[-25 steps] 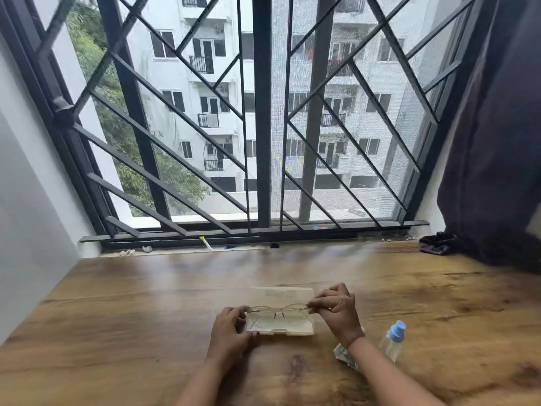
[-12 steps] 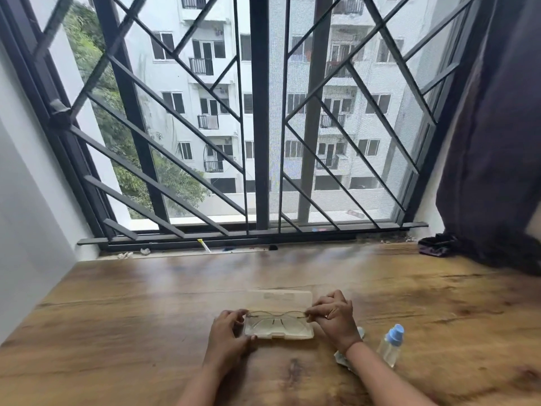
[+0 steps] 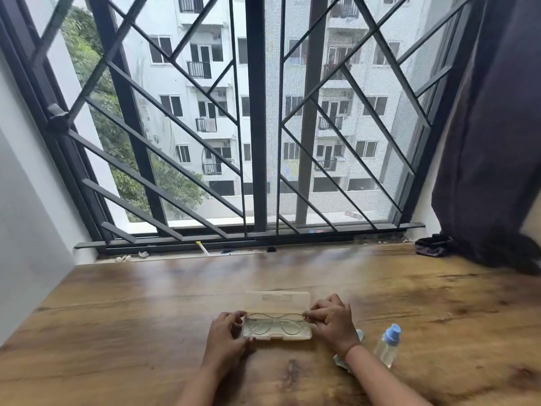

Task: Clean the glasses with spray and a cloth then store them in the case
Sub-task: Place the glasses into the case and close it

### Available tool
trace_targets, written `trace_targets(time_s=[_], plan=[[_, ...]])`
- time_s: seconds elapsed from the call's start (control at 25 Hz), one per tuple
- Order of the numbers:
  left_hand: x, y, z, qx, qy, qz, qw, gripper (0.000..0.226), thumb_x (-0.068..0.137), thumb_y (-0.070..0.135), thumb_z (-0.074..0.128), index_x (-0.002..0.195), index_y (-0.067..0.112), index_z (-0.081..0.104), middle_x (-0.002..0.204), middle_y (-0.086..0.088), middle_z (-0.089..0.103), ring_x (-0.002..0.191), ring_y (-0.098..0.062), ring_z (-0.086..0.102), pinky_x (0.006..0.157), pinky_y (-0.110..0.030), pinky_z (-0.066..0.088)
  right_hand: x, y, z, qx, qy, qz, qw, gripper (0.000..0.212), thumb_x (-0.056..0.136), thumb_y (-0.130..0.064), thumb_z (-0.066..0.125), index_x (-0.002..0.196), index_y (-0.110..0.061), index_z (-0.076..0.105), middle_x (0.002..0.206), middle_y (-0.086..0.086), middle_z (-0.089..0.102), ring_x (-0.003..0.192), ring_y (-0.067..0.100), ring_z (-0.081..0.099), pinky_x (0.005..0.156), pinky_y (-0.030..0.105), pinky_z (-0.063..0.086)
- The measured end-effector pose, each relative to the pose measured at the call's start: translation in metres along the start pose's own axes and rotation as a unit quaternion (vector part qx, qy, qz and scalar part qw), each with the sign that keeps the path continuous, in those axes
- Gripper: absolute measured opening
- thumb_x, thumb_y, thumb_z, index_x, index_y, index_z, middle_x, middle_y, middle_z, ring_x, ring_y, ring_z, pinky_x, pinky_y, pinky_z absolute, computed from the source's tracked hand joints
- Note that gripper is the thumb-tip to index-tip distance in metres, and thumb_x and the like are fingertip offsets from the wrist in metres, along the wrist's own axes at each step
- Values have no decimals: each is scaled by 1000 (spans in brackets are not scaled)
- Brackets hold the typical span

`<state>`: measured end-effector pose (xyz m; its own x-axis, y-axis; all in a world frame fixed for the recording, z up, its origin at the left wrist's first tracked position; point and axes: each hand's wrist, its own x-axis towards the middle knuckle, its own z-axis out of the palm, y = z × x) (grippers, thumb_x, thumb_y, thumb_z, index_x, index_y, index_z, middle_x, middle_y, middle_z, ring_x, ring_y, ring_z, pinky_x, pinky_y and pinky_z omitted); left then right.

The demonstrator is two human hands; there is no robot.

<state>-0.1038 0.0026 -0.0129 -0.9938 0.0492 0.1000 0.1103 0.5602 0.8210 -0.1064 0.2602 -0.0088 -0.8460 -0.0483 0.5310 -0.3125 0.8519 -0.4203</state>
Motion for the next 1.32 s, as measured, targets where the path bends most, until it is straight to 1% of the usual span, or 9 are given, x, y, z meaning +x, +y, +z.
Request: trace_targets(time_s=[0.16, 0.28, 0.44, 0.6, 0.88, 1.04, 1.16, 1.24, 1.32], plan=[[1, -2, 1, 11, -2, -5, 1000, 58, 51, 26, 76, 107, 19, 64, 87, 6, 56, 83, -13, 58, 79, -19, 49, -1, -4, -6, -72, -20, -33, 997, 17, 62, -50, 60, 70, -42, 72, 58, -30, 53, 70, 3, 32, 67, 13, 17], [2, -6, 3, 7, 1, -9, 1000, 69, 42, 44, 61, 107, 18, 65, 88, 7, 57, 84, -16, 60, 84, -34, 51, -2, -5, -8, -113, -41, -56, 991, 17, 55, -40, 71, 71, -41, 72, 58, -23, 57, 71, 4, 32, 64, 15, 17], [2, -6, 3, 10, 3, -11, 1000, 71, 41, 46, 59, 107, 19, 65, 88, 7, 57, 84, -16, 59, 84, -34, 51, -3, -10, -10, -168, -58, -91, 980, 22, 51, -35, 69, 73, -40, 72, 58, -21, 57, 73, 8, 34, 61, 30, 18], [2, -5, 3, 6, -2, -10, 1000, 72, 41, 46, 59, 107, 17, 65, 87, 6, 57, 84, -17, 59, 84, -34, 50, -6, -13, -12, -183, -52, -112, 975, 22, 63, -36, 53, 74, -37, 72, 58, -18, 57, 73, 9, 35, 60, 30, 18], [1, -2, 1, -1, -2, -7, 1000, 74, 39, 47, 58, 107, 17, 65, 87, 5, 57, 82, -14, 59, 82, -30, 50, -12, -11, -13, -199, -42, -109, 973, 32, 63, -37, 44, 79, -37, 71, 60, -18, 58, 74, 10, 35, 60, 30, 18], [1, -1, 1, -4, -3, -6, 1000, 76, 37, 48, 59, 106, 17, 65, 87, 5, 57, 83, -15, 59, 82, -30, 51, -14, -14, -14, -161, -25, -68, 984, 26, 68, -39, 48, 76, -36, 72, 62, -20, 59, 74, 8, 36, 61, 28, 20], [1, 0, 1, -5, -2, -4, 1000, 76, 37, 47, 59, 106, 16, 65, 87, 4, 57, 81, -14, 60, 81, -29, 51, -10, -18, -16, -39, 27, -15, 999, 20, 70, -21, 65, 85, -30, 73, 67, -15, 62, 74, 6, 41, 61, 26, 35], [1, -1, 1, -5, 0, -4, 1000, 75, 38, 47, 59, 106, 15, 66, 87, 4, 58, 81, -14, 60, 81, -30, 52, 0, -24, -19, 61, 52, 29, 996, 32, 66, -2, 75, 94, -16, 73, 77, -4, 66, 79, 7, 52, 69, 18, 45], [1, -3, 1, -3, 0, -5, 1000, 76, 38, 47, 59, 106, 15, 66, 87, 5, 57, 82, -14, 60, 81, -27, 51, 12, -33, -24, 112, 70, 63, 989, 35, 67, 3, 76, 100, -5, 71, 92, 5, 69, 88, 5, 57, 80, 2, 42]])
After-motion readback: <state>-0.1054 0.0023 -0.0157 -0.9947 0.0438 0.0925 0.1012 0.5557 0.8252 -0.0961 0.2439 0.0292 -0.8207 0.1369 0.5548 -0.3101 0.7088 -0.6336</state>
